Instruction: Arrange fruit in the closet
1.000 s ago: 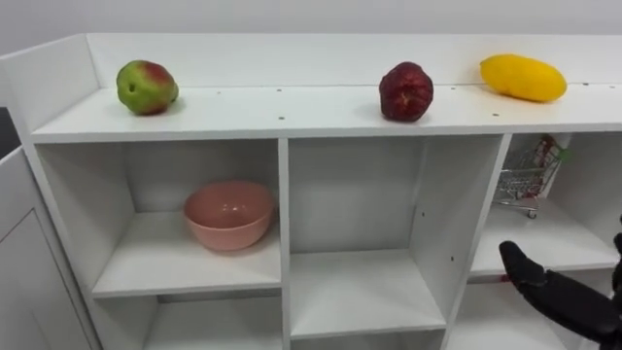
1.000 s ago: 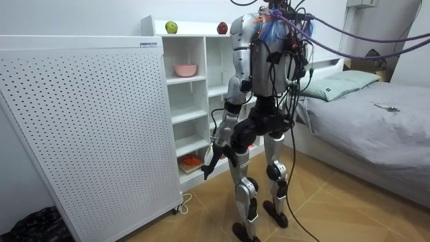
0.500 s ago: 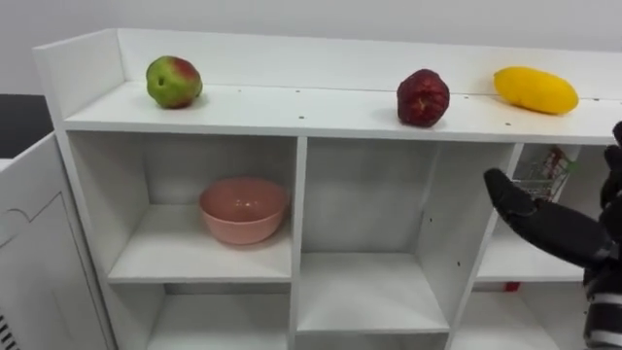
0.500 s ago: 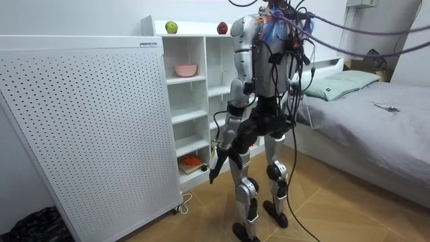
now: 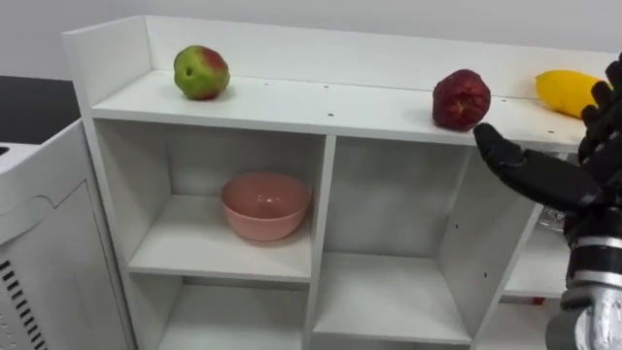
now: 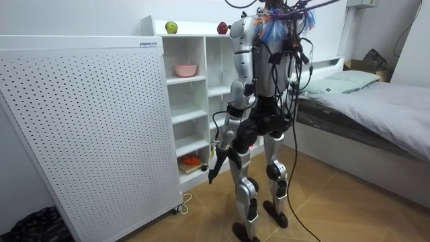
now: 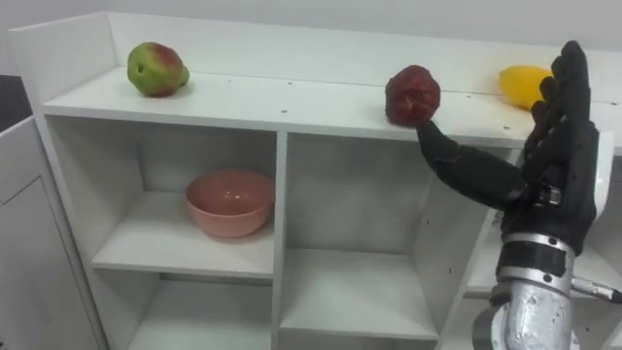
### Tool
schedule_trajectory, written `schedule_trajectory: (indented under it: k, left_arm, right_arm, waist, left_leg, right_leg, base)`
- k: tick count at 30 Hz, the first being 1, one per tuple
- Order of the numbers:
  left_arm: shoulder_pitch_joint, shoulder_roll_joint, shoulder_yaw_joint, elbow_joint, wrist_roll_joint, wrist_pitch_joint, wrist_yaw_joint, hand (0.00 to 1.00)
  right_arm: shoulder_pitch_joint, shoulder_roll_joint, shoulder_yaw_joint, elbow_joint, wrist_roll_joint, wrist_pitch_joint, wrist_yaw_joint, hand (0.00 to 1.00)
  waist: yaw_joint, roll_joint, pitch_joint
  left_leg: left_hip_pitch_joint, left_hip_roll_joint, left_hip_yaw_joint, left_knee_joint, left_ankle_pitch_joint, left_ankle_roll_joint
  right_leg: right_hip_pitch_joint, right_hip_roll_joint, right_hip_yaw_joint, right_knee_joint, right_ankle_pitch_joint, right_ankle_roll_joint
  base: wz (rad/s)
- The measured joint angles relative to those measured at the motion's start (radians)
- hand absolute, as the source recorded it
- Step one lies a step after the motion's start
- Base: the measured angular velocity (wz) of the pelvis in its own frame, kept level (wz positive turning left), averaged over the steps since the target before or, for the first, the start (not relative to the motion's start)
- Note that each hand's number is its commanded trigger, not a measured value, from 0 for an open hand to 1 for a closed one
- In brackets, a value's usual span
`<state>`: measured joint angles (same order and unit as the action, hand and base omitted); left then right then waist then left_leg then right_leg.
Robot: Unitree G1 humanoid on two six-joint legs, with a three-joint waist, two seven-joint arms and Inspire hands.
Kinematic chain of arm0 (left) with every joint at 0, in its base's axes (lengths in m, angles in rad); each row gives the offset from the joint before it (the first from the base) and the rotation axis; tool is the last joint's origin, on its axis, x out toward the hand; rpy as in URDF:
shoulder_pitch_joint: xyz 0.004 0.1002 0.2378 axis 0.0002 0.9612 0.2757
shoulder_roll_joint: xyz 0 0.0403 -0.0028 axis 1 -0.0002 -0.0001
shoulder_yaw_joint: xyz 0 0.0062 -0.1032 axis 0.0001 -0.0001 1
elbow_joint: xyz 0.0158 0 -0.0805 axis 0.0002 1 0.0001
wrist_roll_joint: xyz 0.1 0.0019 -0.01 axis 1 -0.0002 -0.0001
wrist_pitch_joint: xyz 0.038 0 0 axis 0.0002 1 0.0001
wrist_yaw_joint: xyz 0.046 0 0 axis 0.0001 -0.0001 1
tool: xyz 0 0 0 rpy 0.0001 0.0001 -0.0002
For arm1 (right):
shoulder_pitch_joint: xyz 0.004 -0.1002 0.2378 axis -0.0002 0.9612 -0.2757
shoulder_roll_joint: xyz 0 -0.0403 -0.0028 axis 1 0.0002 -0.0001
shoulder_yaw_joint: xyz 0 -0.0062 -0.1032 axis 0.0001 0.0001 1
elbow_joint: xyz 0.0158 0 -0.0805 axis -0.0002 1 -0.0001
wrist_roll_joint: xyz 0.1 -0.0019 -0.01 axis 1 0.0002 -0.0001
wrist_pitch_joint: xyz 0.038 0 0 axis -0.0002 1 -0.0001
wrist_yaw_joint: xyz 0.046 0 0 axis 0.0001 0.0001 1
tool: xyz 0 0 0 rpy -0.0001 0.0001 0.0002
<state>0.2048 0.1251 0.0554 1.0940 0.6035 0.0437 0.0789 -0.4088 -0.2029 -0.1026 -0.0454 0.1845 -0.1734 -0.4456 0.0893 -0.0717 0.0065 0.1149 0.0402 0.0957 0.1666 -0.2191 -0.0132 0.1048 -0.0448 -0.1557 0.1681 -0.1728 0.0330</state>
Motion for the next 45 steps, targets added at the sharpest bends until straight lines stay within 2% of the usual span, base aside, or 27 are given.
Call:
schedule_trajectory:
  k: [5,13,14,17,19,21,24,26,39,45]
  left_arm:
    - [-0.003,0.002,-0.001,0.000,-0.001,0.002,0.000,0.00]
    - [-0.010,0.002,-0.002,0.000,-0.002,0.019,-0.008,0.00]
    - [-0.015,0.002,-0.002,0.000,-0.002,0.019,-0.008,0.00]
    - [-0.019,0.003,-0.002,-0.001,-0.002,0.020,-0.008,0.00]
    - [-0.027,0.003,-0.002,-0.002,-0.002,0.021,-0.006,0.00]
    - [-0.031,0.003,-0.002,-0.008,-0.001,0.023,-0.006,0.00]
    - [-0.033,0.003,-0.002,-0.017,-0.001,0.035,-0.006,0.00]
    - [-0.032,0.004,-0.002,-0.030,0.000,0.043,-0.009,0.00]
    - [-0.012,0.013,-0.002,-0.063,0.003,0.078,-0.035,0.00]
    - [-0.012,0.023,-0.002,-0.064,0.003,0.082,-0.051,0.00]
  right_arm:
    - [-0.059,-0.013,0.002,0.051,0.011,0.000,-0.010,0.00]
    - [-0.083,-0.066,0.002,0.066,0.042,0.001,-0.039,0.00]
    - [-0.083,-0.080,0.002,0.076,0.043,0.004,-0.035,0.00]
    - [-0.083,-0.085,0.003,0.082,0.047,0.023,-0.029,0.00]
    - [-0.083,-0.099,0.003,0.108,0.058,0.023,-0.017,0.00]
    - [-0.088,-0.120,0.003,0.135,0.079,0.040,0.013,0.00]
    - [-0.125,-0.121,0.004,0.171,0.094,0.064,0.037,0.00]
    - [-0.132,-0.124,0.004,0.180,0.093,0.065,0.047,0.00]
    - [-0.133,-0.126,0.007,0.203,0.142,0.104,0.144,0.00]
    - [-0.133,-0.131,0.008,0.211,0.160,0.111,0.180,0.00]
  waist:
    - [0.005,-0.001,0.0052]
    - [0.013,0.000,0.0037]
    - [0.017,0.000,0.0034]
    - [0.020,0.001,0.0027]
    - [0.021,0.000,0.0018]
    - [0.026,-0.001,0.0011]
    - [0.025,-0.001,0.0008]
    - [0.026,-0.002,-0.0015]
    - [0.026,-0.011,-0.0083]
    - [0.026,-0.021,-0.0052]
  left_leg:
    - [-0.002,-0.001,-0.010,0.011,0.000,0.000]
    - [-0.030,-0.001,-0.021,0.020,0.001,-0.002]
    - [-0.035,-0.001,-0.021,0.020,0.001,-0.002]
    - [-0.043,-0.001,-0.025,0.021,0.001,-0.002]
    - [-0.042,-0.001,-0.027,0.023,0.001,-0.002]
    - [-0.042,-0.001,-0.028,0.022,0.001,-0.002]
    - [-0.043,-0.001,-0.032,0.022,0.002,-0.002]
    - [-0.042,-0.001,-0.030,0.022,0.002,-0.002]
    - [-0.044,-0.001,-0.028,0.026,0.002,-0.002]
    - [-0.051,-0.001,-0.029,0.033,0.002,-0.002]
  right_leg:
    - [0.010,-0.002,-0.016,0.002,0.000,0.000]
    - [-0.006,-0.003,-0.035,0.002,0.001,-0.002]
    - [-0.011,-0.003,-0.035,0.002,0.001,-0.002]
    - [-0.018,-0.003,-0.039,0.002,0.001,-0.002]
    - [-0.020,-0.003,-0.039,0.002,0.001,-0.002]
    - [-0.021,-0.004,-0.038,0.002,0.001,-0.002]
    - [-0.021,-0.003,-0.040,0.001,0.001,-0.002]
    - [-0.022,-0.003,-0.040,0.001,0.001,-0.002]
    - [-0.020,-0.005,-0.042,0.003,0.002,-0.003]
    - [-0.020,-0.005,-0.043,0.003,0.002,-0.004]
  base:
    - [0.06]
    - [0.06]
    - [0.00]
    - [0.02]
    - [0.03]
    - [0.00]
    - [0.00]
    - [0.00]
    - [0.00]
    - [0.00]
